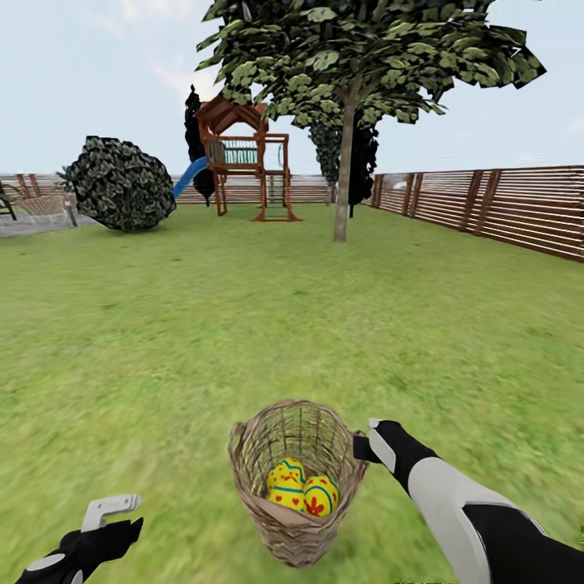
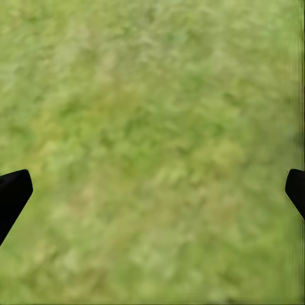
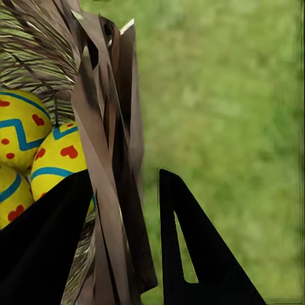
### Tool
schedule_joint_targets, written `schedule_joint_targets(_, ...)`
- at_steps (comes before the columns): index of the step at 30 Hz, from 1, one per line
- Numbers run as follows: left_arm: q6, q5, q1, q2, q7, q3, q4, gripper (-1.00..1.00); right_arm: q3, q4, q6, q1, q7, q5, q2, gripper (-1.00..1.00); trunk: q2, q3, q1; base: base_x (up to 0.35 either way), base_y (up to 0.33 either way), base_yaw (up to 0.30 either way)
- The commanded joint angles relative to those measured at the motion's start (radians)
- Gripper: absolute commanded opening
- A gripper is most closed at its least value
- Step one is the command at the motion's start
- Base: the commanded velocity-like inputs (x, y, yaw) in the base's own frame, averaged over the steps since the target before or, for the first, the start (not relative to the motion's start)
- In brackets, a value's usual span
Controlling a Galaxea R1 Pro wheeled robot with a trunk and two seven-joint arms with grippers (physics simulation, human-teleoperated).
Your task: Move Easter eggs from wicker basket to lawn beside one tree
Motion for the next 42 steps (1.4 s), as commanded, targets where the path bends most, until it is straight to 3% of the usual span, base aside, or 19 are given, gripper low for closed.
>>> schedule_joint_targets(1,0.004,-0.001,0.0,0.0,-0.003,0.001,-0.001,1.0,-0.011,-0.002,0.002,0.0,-0.007,-0.016,0.001,-1.0,0.007,0.003,-0.004,0.0,0.0,-0.244)
schedule_joint_targets(27,-0.01,-0.001,-0.001,0.001,-0.004,0.001,0.0,1.0,-0.011,-0.002,0.002,0.0,-0.007,-0.016,-0.001,-1.0,0.189,0.108,-0.104,0.0,0.0,-0.222)
schedule_joint_targets(34,-0.026,0.007,0.0,0.003,-0.011,-0.002,-0.001,1.0,-0.01,-0.002,0.002,0.0,-0.007,-0.016,-0.001,-1.0,0.189,0.109,-0.104,0.016,0.0,-0.017)
schedule_joint_targets(42,-0.046,0.003,0.0,0.005,-0.011,-0.004,-0.001,1.0,-0.011,-0.002,0.002,0.0,-0.007,-0.016,-0.001,-1.0,0.189,0.109,-0.104,0.287,0.0,0.0)
